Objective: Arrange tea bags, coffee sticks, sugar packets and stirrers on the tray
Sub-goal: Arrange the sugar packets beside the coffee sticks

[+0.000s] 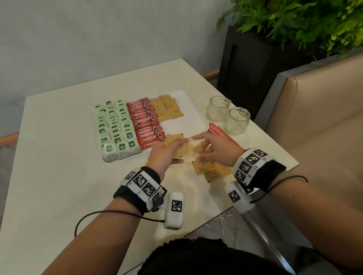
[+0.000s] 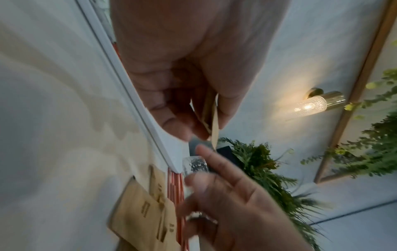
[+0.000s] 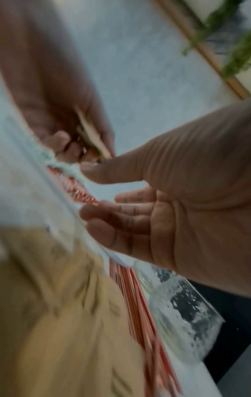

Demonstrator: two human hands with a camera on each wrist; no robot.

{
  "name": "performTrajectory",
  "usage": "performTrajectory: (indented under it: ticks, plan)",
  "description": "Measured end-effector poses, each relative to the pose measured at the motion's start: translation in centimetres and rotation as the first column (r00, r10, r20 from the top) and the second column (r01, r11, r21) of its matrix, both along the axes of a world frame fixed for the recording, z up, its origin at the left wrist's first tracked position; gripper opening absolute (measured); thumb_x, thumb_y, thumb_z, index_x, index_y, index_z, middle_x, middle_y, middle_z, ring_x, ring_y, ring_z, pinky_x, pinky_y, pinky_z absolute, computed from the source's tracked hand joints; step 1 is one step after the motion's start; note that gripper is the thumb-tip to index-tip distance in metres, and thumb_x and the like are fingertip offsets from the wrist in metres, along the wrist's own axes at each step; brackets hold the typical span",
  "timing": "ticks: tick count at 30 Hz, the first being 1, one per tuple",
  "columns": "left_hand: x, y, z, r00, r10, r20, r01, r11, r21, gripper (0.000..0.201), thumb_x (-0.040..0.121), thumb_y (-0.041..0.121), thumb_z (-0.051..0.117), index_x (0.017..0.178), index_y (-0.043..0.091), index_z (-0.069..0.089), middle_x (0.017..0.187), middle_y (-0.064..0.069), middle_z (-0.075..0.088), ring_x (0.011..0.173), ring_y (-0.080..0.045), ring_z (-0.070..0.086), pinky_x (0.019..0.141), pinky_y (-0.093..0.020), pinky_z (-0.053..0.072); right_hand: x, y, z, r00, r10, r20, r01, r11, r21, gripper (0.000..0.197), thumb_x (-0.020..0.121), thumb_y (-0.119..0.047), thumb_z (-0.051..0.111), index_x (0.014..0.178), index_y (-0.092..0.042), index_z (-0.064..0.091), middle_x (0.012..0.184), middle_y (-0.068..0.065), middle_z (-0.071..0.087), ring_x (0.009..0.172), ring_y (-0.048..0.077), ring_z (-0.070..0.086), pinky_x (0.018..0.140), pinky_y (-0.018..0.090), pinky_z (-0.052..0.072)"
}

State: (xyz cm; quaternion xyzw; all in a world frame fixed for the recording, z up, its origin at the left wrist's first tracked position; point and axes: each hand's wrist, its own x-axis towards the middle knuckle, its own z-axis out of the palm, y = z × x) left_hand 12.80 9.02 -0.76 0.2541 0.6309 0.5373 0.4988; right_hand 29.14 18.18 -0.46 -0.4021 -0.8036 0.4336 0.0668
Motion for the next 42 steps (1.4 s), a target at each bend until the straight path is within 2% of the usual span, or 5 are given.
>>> performTrajectory:
  ticks: [3,10,22,28,42]
  plan:
    - [-1.0,-0.6,-0.7,0.993,-0.028,0.119,0.035,0.998,-0.05,0.017,0.097,0.017,0.055,0.099,0.008,0.069,0.094,-0.009,0.075,0.088,-0.019,0.07,0.078,-0.034,0.059,0.5,0.5,-2.0,0.909,0.119,0.4,-0.218,0.953,0.211,0.068,0.075,-0.035,0.08,0.135,-0.028,0.052,0.12,-0.003,0.048,0.102,0.014,0.054,0.087,0.028,0.045]
    - [-1.6,-1.1,-1.6,0.98,-0.078,0.186,0.104,0.985,-0.134,0.028,0.092,0.001,0.056,0.117,0.012,0.063,0.102,-0.015,0.074,0.083,-0.027,0.072,0.064,-0.036,0.059,-0.7,0.4,-2.7,0.907,0.09,0.411,-0.183,0.964,0.194,0.044,0.071,-0.032,0.082,0.109,-0.022,0.061,0.11,-0.008,0.041,0.097,0.012,0.049,0.085,0.026,0.043]
    - [-0.4,1.3,-0.6,0.953,-0.145,0.267,0.159,0.987,-0.031,0.04,0.096,0.041,0.055,0.119,0.009,0.064,0.103,-0.011,0.071,0.095,-0.023,0.069,0.081,-0.036,0.06,-0.8,2.4,2.1,0.963,-0.167,-0.213,0.1,0.951,-0.293,0.025,0.088,-0.003,0.066,0.11,0.003,0.056,0.078,0.013,0.062,0.058,0.018,0.062,0.054,0.026,0.056]
    - [0.4,2.5,0.0,0.96,-0.122,0.253,0.119,0.992,0.029,0.03,0.09,0.011,0.068,0.12,0.011,0.064,0.105,-0.01,0.072,0.084,-0.018,0.072,0.067,-0.03,0.06,-0.4,2.4,2.3,0.934,-0.247,-0.259,0.116,0.894,-0.432,0.022,0.097,-0.007,0.054,0.112,0.007,0.059,0.082,0.01,0.066,0.063,0.017,0.064,0.059,0.026,0.058]
    - [-0.2,2.0,-1.5,0.962,-0.11,0.25,0.127,0.99,-0.055,0.028,0.091,0.002,0.059,0.117,0.012,0.063,0.099,-0.011,0.075,0.083,-0.026,0.073,0.064,-0.034,0.058,3.0,4.8,-1.4,0.866,0.02,0.499,-0.139,0.969,0.204,0.066,0.06,-0.03,0.089,0.116,-0.029,0.056,0.109,-0.008,0.048,0.1,0.011,0.052,0.088,0.031,0.052]
